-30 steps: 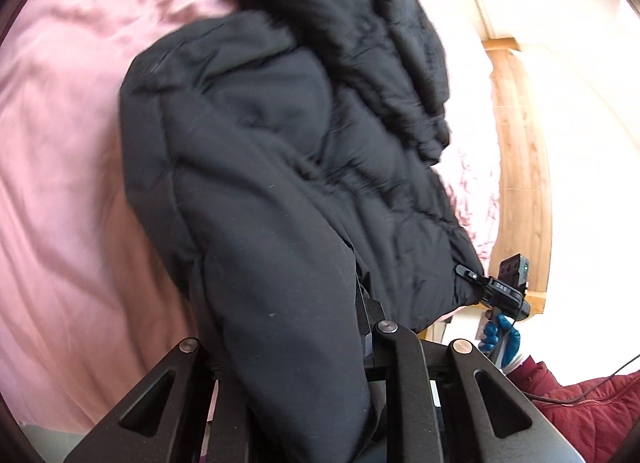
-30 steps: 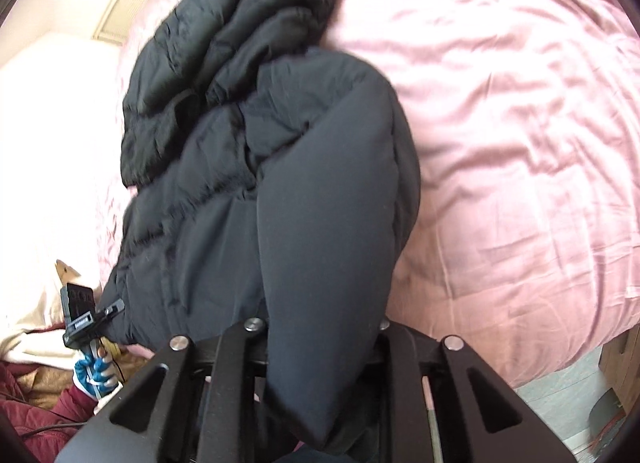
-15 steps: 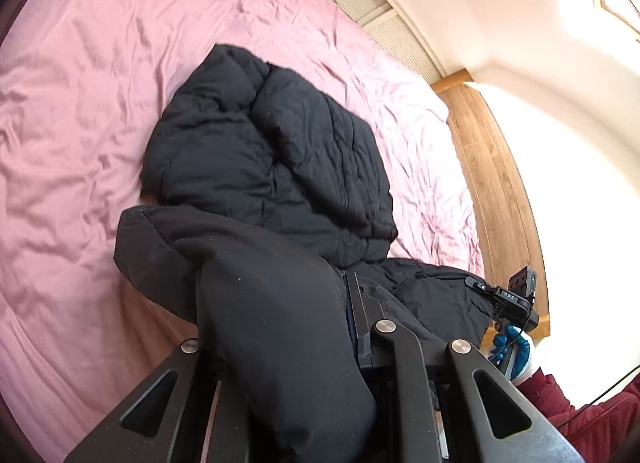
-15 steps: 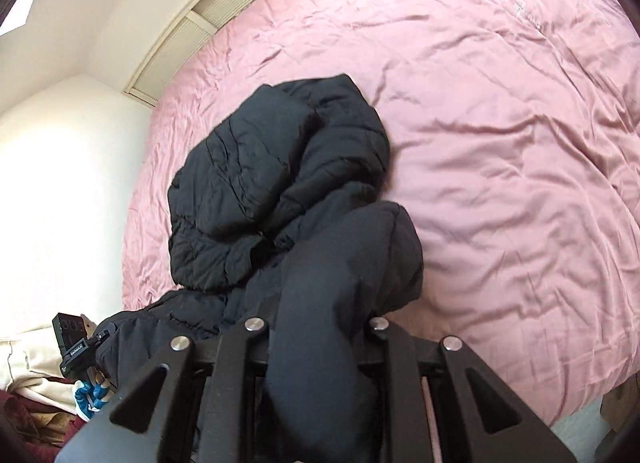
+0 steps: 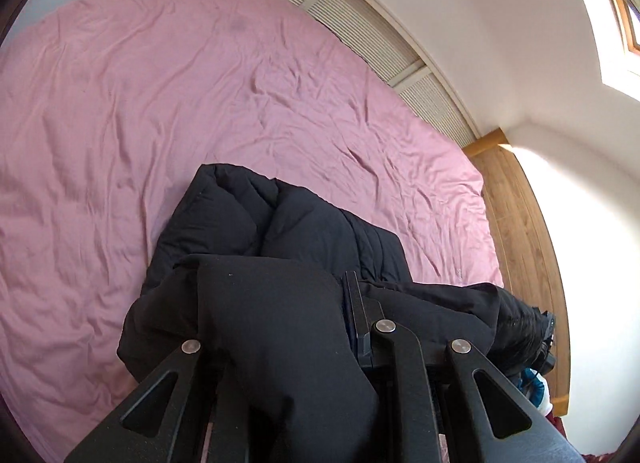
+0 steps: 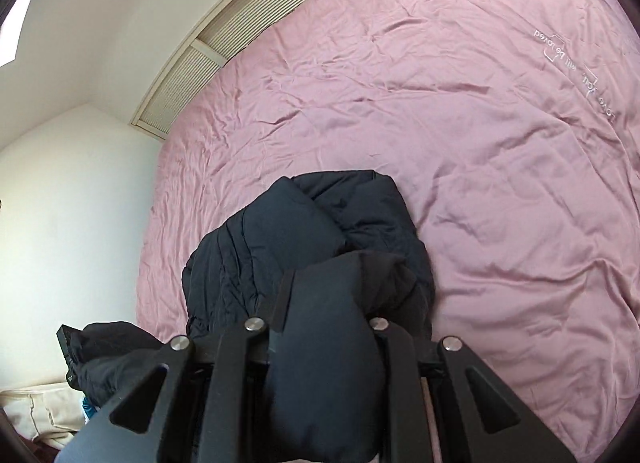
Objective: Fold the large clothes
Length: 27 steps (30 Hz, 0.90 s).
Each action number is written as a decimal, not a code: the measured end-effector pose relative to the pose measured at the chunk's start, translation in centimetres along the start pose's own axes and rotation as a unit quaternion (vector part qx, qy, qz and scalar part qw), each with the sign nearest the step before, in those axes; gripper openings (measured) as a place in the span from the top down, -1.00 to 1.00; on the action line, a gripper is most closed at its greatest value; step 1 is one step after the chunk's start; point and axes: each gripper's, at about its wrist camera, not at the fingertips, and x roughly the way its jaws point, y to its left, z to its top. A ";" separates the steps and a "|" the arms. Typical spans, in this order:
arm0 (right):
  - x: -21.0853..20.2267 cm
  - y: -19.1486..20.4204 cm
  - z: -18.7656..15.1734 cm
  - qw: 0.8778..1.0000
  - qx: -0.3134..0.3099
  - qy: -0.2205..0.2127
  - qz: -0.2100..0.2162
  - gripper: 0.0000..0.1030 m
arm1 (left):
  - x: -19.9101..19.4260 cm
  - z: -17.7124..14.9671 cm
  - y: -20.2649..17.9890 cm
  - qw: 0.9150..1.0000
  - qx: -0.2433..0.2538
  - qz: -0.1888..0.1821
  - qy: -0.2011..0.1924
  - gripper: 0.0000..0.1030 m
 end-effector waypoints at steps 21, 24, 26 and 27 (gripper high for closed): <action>20.9 -6.2 9.4 0.990 0.117 0.070 -0.037 0.62 | 17.5 7.0 8.3 0.991 -0.073 0.088 0.067 0.63; 20.8 -6.4 9.5 0.989 0.126 0.072 -0.028 0.53 | 16.8 7.6 8.1 0.992 -0.070 0.075 0.076 0.56; 20.4 -6.3 9.6 0.989 0.128 0.069 -0.022 0.40 | 15.7 7.9 8.3 0.993 -0.088 0.049 0.066 0.39; 20.1 -6.1 9.7 0.989 0.127 0.067 -0.020 0.27 | 15.2 8.2 8.2 0.993 -0.095 0.040 0.060 0.35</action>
